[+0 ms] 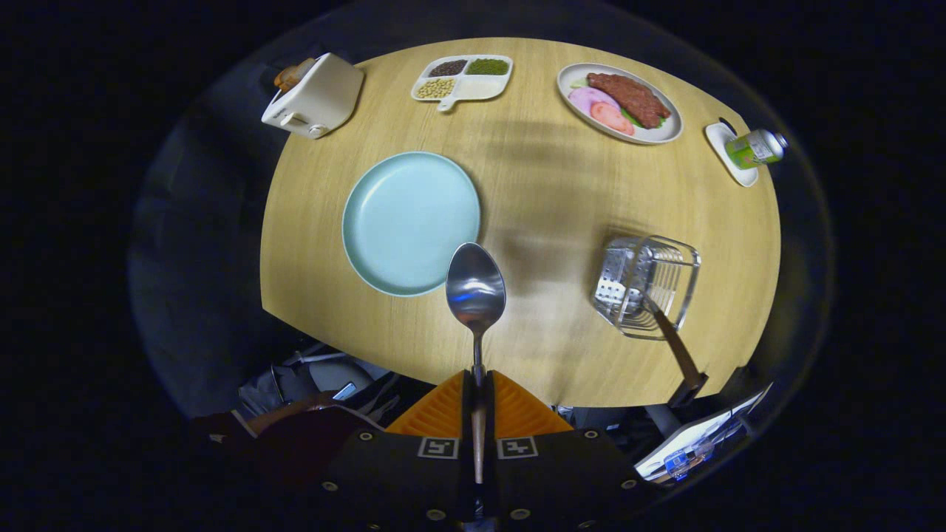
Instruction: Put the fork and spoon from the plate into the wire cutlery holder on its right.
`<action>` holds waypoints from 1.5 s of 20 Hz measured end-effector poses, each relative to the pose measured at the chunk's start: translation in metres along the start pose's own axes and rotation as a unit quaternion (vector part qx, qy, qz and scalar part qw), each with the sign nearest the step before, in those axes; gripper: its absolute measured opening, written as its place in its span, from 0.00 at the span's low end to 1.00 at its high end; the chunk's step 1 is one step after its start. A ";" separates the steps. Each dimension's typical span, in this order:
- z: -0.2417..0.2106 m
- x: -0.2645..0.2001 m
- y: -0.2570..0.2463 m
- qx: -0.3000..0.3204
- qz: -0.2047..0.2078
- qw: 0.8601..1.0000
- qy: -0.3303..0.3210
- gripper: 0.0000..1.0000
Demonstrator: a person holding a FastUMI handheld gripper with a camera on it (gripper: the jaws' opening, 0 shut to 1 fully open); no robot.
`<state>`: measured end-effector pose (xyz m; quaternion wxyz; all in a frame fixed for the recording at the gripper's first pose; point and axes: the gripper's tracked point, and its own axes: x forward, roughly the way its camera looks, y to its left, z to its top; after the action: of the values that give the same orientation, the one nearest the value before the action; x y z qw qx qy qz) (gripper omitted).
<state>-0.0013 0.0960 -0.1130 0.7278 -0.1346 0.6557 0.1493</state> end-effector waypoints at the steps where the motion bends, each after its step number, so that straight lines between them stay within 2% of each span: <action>1: -0.007 -0.007 -0.014 0.002 -0.006 1.000 0.008 0.04; 6: -0.021 -0.028 -0.077 0.011 -0.026 0.998 0.048 0.05; 12: -0.008 -0.017 -0.120 -0.017 -0.031 0.993 0.114 0.04; 20: 0.020 0.008 -0.135 -0.055 -0.042 0.982 0.175 0.04; 23: 0.036 0.014 -0.127 -0.062 -0.037 0.981 0.181 0.04; 30: 0.039 0.024 -0.132 -0.068 -0.053 0.979 0.183 0.07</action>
<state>0.0886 -0.0091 -0.1331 0.5913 -0.2438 0.7581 0.1276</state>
